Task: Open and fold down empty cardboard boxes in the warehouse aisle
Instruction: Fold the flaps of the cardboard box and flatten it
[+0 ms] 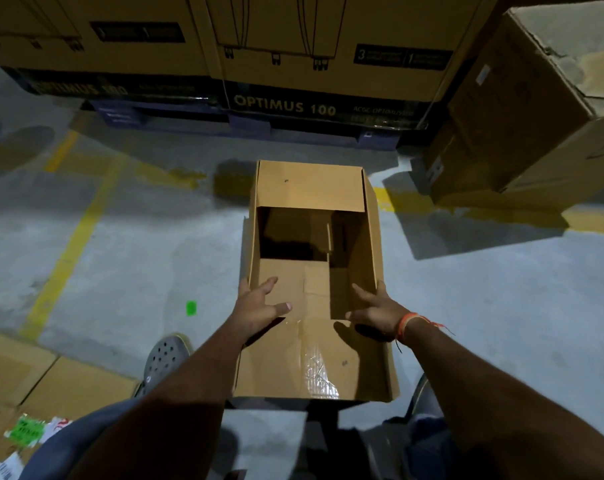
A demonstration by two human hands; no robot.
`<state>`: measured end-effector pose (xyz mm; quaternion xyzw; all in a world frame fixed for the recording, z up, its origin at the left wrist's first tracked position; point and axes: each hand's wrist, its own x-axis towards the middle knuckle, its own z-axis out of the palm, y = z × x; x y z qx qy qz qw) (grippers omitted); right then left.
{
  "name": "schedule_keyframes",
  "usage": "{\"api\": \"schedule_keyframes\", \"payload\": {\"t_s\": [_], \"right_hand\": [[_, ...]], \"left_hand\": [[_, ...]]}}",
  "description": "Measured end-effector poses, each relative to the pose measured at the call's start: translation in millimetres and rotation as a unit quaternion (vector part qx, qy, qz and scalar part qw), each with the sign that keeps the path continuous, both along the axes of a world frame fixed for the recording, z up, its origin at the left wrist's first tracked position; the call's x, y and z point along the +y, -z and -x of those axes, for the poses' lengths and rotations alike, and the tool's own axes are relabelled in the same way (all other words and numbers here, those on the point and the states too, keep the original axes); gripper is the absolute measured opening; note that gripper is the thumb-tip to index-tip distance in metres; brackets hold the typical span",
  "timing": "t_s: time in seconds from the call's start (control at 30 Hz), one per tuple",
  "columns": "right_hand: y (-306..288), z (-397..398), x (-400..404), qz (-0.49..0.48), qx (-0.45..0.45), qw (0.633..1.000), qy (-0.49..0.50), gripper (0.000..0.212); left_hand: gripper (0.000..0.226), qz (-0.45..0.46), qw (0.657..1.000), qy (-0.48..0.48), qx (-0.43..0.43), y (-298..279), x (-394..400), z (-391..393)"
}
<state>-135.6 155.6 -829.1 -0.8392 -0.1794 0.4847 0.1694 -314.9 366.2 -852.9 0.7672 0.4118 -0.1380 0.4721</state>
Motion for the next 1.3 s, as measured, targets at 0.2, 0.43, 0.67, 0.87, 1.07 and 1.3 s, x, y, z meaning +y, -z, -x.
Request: {"api": "schedule_keyframes", "payload": {"t_s": [0.2,0.43,0.67,0.87,1.07,1.3], "right_hand": [[-9.6,35.7,-0.7,0.095,-0.121,0.981,-0.116,0.062],[-84.5,65.4,-19.1,0.035,-0.095,0.992,-0.078,0.046],[-61.0,98.9,-53.3,-0.033,-0.064,0.979,-0.189,0.114],[-19.7,125.4,-68.7,0.028,-0.092,0.956,-0.278,0.136],[12.2,121.0,-66.0,0.101,-0.130,0.925,-0.342,0.104],[28.6,121.7,-49.7,0.075,-0.095,0.932,-0.343,0.092]], "left_hand": [[0.048,-0.092,0.986,0.110,0.082,-8.8,-9.6,25.8],[0.052,-0.026,0.996,0.085,0.012,-83.7,-18.8,34.2],[0.102,0.027,0.980,0.192,0.041,-84.1,-51.6,88.8],[0.132,-0.029,0.911,0.379,0.161,-47.5,-66.2,104.3],[0.106,-0.177,0.858,0.452,0.171,11.8,-92.4,92.4],[0.085,-0.200,0.870,0.431,0.130,33.7,-91.5,82.3]]}}
